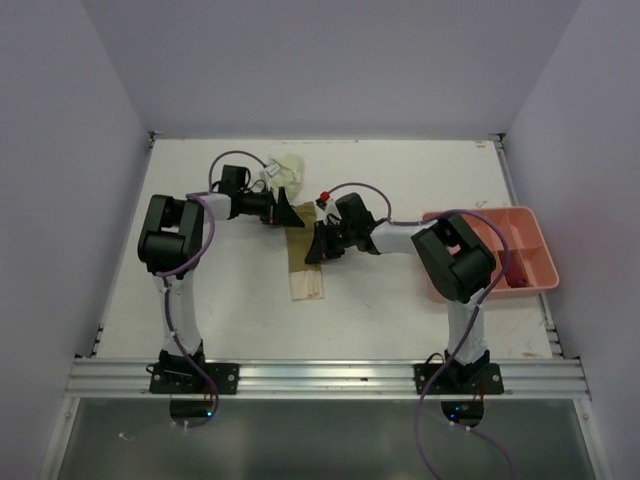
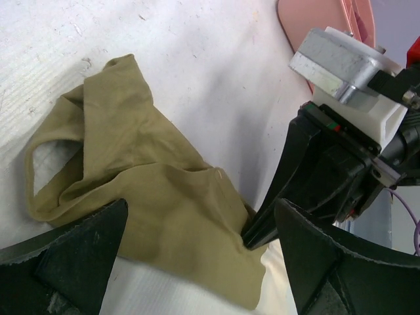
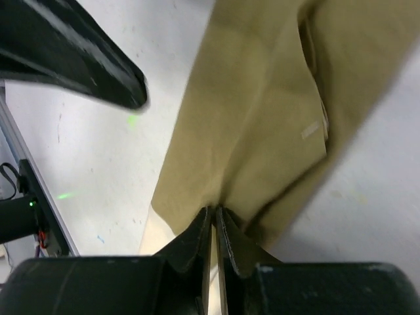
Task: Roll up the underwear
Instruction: Fold the underwear
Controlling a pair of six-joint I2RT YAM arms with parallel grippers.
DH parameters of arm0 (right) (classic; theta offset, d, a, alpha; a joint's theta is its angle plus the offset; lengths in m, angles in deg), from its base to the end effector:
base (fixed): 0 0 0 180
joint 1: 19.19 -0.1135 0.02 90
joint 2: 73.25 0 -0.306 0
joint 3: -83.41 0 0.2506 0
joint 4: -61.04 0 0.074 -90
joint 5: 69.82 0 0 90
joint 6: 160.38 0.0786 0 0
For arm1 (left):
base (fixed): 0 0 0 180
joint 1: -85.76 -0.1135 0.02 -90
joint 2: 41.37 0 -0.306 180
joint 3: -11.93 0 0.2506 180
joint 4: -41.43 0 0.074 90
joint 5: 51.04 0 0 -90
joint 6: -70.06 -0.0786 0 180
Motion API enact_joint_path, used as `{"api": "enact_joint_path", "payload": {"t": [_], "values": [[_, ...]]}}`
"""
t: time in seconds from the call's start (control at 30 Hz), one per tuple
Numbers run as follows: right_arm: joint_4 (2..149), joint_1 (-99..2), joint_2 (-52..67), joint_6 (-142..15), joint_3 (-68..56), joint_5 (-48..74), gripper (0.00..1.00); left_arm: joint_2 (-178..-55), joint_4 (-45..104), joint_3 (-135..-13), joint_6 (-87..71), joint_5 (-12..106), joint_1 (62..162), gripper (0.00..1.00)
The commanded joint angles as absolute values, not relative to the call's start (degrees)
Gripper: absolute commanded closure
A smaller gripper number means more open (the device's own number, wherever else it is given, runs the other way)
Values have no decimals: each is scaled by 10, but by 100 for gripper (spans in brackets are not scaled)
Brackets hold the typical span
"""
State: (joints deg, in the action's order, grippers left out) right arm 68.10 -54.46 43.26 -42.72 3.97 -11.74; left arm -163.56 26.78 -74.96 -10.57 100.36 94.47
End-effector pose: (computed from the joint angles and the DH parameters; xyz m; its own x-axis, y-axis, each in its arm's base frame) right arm 0.3496 0.2981 0.1383 -0.8749 -0.1361 -0.4648 -0.4446 0.6063 0.6593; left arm 0.4436 -0.1378 0.1422 -0.8493 0.0513 -0.5254 0.4993 0.4013 -0.7679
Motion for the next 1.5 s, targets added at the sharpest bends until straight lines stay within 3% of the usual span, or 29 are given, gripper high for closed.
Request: {"api": "enact_joint_path", "payload": {"t": [0.0,0.37,0.7,0.9,1.23,1.47], "values": [[723,-522,384,-437,69,-103,89,-1671,219,-753,-132,924,936,0],[735,-507,356,-412,3,-204,85,-1685,188,-777,-154,917,935,0],[615,-507,476,-336,-38,-207,84,-1692,196,-788,-151,934,935,0],[535,-485,516,-304,-4,-201,84,-1699,189,-795,-155,943,934,0],[367,-486,486,-200,149,-217,80,-1734,132,-858,-197,950,932,0],[289,-551,490,-76,112,-224,74,-1789,16,-979,-283,1021,962,0]]}}
